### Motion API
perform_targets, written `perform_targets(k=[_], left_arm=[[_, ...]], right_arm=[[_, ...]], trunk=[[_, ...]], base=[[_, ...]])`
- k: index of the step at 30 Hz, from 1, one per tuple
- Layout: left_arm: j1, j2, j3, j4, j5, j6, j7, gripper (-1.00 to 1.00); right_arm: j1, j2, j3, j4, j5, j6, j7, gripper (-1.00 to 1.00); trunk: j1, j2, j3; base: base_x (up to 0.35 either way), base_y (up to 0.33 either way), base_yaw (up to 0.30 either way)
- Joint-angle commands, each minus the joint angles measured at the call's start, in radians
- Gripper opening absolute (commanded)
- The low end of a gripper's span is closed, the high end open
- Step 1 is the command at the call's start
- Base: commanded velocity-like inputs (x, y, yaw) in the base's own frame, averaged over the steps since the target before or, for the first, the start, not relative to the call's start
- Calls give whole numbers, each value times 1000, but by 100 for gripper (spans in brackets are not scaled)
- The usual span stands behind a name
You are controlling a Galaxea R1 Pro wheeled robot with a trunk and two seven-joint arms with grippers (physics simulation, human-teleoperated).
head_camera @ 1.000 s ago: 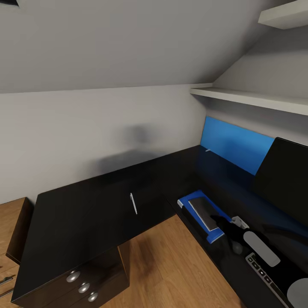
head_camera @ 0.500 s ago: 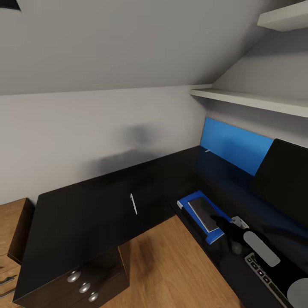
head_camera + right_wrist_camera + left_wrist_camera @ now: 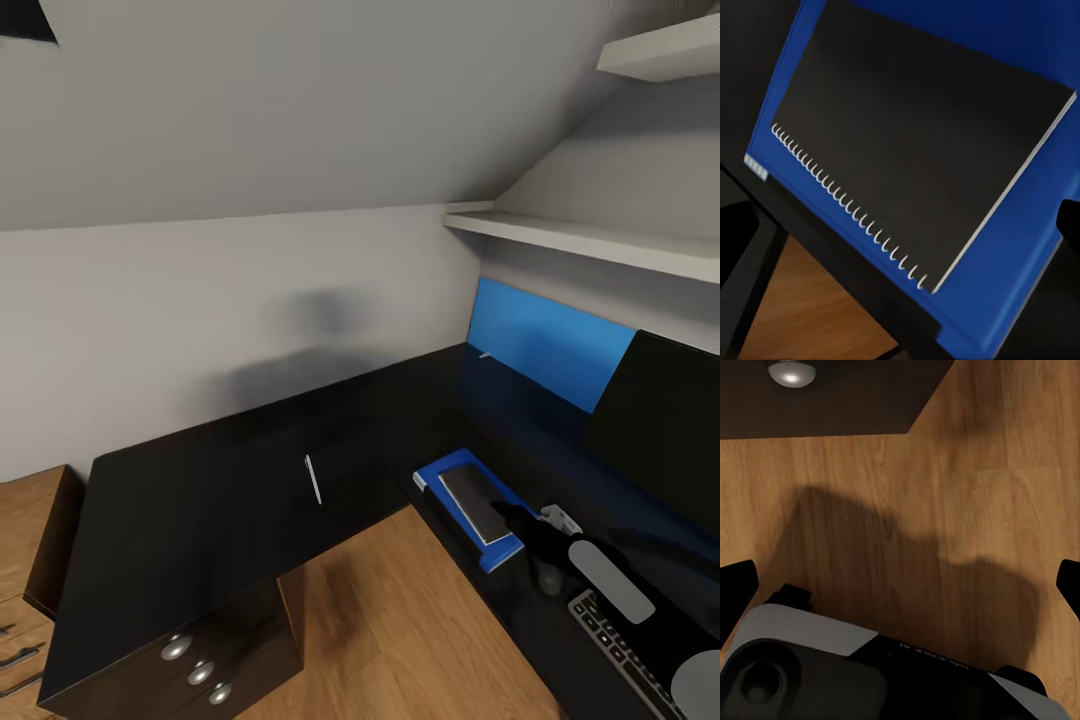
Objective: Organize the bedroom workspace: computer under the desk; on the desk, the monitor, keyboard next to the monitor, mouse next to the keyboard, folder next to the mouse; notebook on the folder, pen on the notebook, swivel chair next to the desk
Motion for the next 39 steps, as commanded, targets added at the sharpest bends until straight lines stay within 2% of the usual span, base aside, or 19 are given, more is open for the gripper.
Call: perform_targets(k=[1,9,14,17,19,22,23,27,31,39], left_arm=[[-1,1,-7,0,11,-5,4,100],[-1,2,-7,0,11,-5,4,100],[-1,3,-8,0,11,-4,4,100],[-1,3,-8,0,11,-4,4,100],[-1,2,-9,0,10,-4,4,100],[-1,2,-10,0,9,-4,4,100],[-1,2,-10,0,8,-4,4,100],[-1,4,-10,0,8,-4,4,100],[-1,4,-10,0,8,-4,4,100],[-1,6,-8,0,8,-4,4,100]], right_arm=[[-1,-1,3,-2,-8,-1,-6,100],[-1,-1,4,-11,2,-1,-3,100],[-1,3,5,-30,50,-1,-2,100],[-1,19,4,-35,68,-1,-3,100],[-1,36,2,-39,96,-2,-3,100],[-1,53,2,-50,154,-10,-4,100],[-1,62,3,-62,189,-18,-5,100],[0,85,5,-94,268,-45,-5,100],[1,100,15,-105,293,-54,-5,100],[1,135,80,-114,314,-79,-8,100]], trunk=[[-4,6,2],[-34,62,27],[-54,97,43],[-65,118,52],[-73,132,58],[-84,153,68],[-88,160,71],[-88,160,71],[-88,160,71],[-88,160,71]], base=[[0,0,0],[0,0,0],[0,0,0],[0,0,0],[0,0,0],[0,0,0],[0,0,0],[0,0,0],[0,0,0],[0,0,170]])
